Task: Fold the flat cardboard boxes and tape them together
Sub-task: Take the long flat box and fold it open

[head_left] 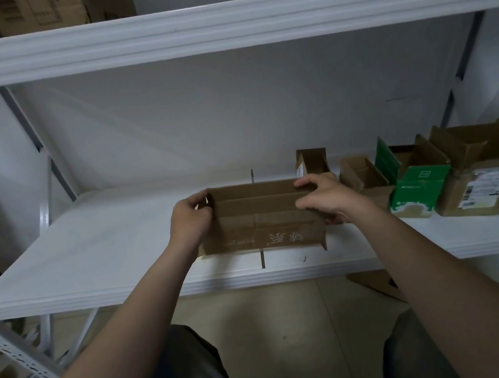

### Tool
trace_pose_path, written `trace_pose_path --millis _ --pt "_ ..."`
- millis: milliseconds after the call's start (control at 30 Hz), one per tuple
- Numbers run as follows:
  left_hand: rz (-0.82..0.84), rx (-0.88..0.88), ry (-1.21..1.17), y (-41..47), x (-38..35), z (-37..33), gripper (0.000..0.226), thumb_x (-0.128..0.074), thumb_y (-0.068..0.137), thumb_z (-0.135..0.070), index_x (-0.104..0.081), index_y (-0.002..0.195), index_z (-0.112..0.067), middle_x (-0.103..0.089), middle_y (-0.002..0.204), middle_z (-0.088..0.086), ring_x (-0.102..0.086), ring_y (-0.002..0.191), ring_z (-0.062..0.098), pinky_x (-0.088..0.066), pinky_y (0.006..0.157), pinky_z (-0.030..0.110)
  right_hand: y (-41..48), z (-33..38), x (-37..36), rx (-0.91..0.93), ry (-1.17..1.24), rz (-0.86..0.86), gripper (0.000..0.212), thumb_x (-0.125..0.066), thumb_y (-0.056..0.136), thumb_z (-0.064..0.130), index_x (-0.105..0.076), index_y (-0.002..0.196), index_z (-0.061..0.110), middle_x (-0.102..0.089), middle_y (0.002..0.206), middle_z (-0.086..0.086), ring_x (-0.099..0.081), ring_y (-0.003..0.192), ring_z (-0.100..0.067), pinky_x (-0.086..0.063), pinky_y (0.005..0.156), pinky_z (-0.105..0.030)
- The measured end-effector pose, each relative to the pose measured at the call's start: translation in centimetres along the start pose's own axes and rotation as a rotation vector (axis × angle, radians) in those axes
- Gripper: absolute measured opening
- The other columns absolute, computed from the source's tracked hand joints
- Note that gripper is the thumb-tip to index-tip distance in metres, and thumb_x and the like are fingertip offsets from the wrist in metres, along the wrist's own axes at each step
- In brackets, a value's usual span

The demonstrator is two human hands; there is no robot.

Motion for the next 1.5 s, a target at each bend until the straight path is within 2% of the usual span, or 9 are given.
trace_pose_path --millis 200,500,667,733,833,900,1100,1400,1500 --pt "-0.132 -0.050 -0.073 -0.7 2.4 -2.4 0.042 -0.047 0.088 -0.003 -0.078 0.110 -0.023 -0.073 0.109 -0.008 -0.064 0.107 0.016 -0.048 0.089 0.026 -0.5 2.1 0.9 0.047 0.021 -0.080 0.036 -0.065 0.089 0.028 -0.063 0.124 0.033 -0.032 0.137 0.000 -0.055 0.106 -0.025 -0.049 0.062 -0.028" --pt "-0.195 0.003 0.014 -1.4 5.5 -1.2 0.044 -0.051 0.083 -0.017 -0.074 0.120 -0.025 -0.070 0.118 -0.005 -0.061 0.109 0.020 -0.051 0.101 0.040 -1.4 3.0 -2.9 0.086 0.032 -0.013 0.041 -0.056 0.090 0.025 -0.061 0.130 0.031 -0.028 0.129 0.003 -0.063 0.093 -0.028 -0.046 0.052 -0.027" --pt "-0.115 0.023 -0.072 -1.7 3.7 0.0 0.037 -0.064 0.087 -0.001 -0.074 0.118 -0.018 -0.071 0.118 0.000 -0.062 0.108 0.016 -0.051 0.094 0.031 -0.4 1.2 -3.5 0.033 0.009 -0.062 0.040 -0.051 0.094 0.015 -0.061 0.133 0.019 -0.027 0.147 -0.004 -0.050 0.119 -0.029 -0.050 0.093 -0.035" --pt "-0.075 0.019 -0.126 -2.1 2.5 0.4 0.037 -0.070 0.085 0.000 -0.076 0.117 -0.017 -0.072 0.116 -0.002 -0.065 0.106 0.014 -0.050 0.089 0.024 0.0 0.2 -2.5 -0.011 -0.041 -0.096 0.036 -0.051 0.097 0.015 -0.061 0.131 0.018 -0.028 0.145 -0.005 -0.048 0.110 -0.024 -0.047 0.105 -0.042" --pt "0.008 0.075 -0.205 -2.4 0.5 0.8 0.031 -0.072 0.088 -0.004 -0.074 0.117 -0.014 -0.072 0.113 0.000 -0.064 0.094 0.007 -0.048 0.075 0.015 0.7 -1.1 -1.0 -0.057 -0.116 -0.136 0.021 -0.052 0.094 0.020 -0.064 0.111 0.019 -0.031 0.142 -0.005 -0.052 0.101 -0.024 -0.050 0.101 -0.047" --pt "0.047 0.107 -0.205 -2.5 -0.8 1.5 0.035 -0.074 0.089 -0.009 -0.071 0.124 -0.013 -0.069 0.117 0.001 -0.063 0.100 0.012 -0.050 0.084 0.021 0.9 -1.8 -0.5 -0.064 -0.149 -0.153 0.018 -0.053 0.092 0.023 -0.061 0.108 0.020 -0.030 0.144 -0.005 -0.053 0.112 -0.029 -0.046 0.105 -0.046" --pt "0.002 0.114 -0.183 -1.5 -1.6 2.7 0.033 -0.062 0.097 -0.012 -0.070 0.128 -0.018 -0.067 0.128 -0.001 -0.058 0.119 0.017 -0.044 0.112 0.038 0.8 -2.3 -0.9 -0.080 -0.115 -0.136 0.049 -0.051 0.096 0.038 -0.052 0.142 0.023 -0.024 0.152 -0.007 -0.046 0.126 -0.031 -0.041 0.108 -0.045" --pt "0.003 0.095 -0.120 -0.4 -1.2 3.5 0.033 -0.047 0.103 -0.011 -0.071 0.125 -0.017 -0.065 0.131 0.000 -0.056 0.123 0.020 -0.043 0.111 0.035 0.2 -2.6 -2.6 -0.041 -0.157 -0.141 0.053 -0.051 0.100 0.041 -0.040 0.149 0.024 -0.019 0.152 -0.006 -0.034 0.133 -0.031 -0.034 0.094 -0.035" --pt "0.011 0.053 -0.119 -1.2 -1.2 4.2 0.033 -0.047 0.103 -0.007 -0.072 0.122 -0.015 -0.065 0.123 -0.002 -0.056 0.116 0.016 -0.042 0.106 0.029 0.0 -2.7 -2.7 -0.010 -0.239 -0.139 0.048 -0.053 0.098 0.043 -0.043 0.142 0.028 -0.018 0.149 -0.005 -0.029 0.135 -0.033 -0.033 0.105 -0.041"
Point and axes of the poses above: each hand's wrist, its own y-axis towards the middle knuckle, its own x-axis out of the back of the hand, z = x × y, the point moved 5 cm from there along y, towards the middle knuckle
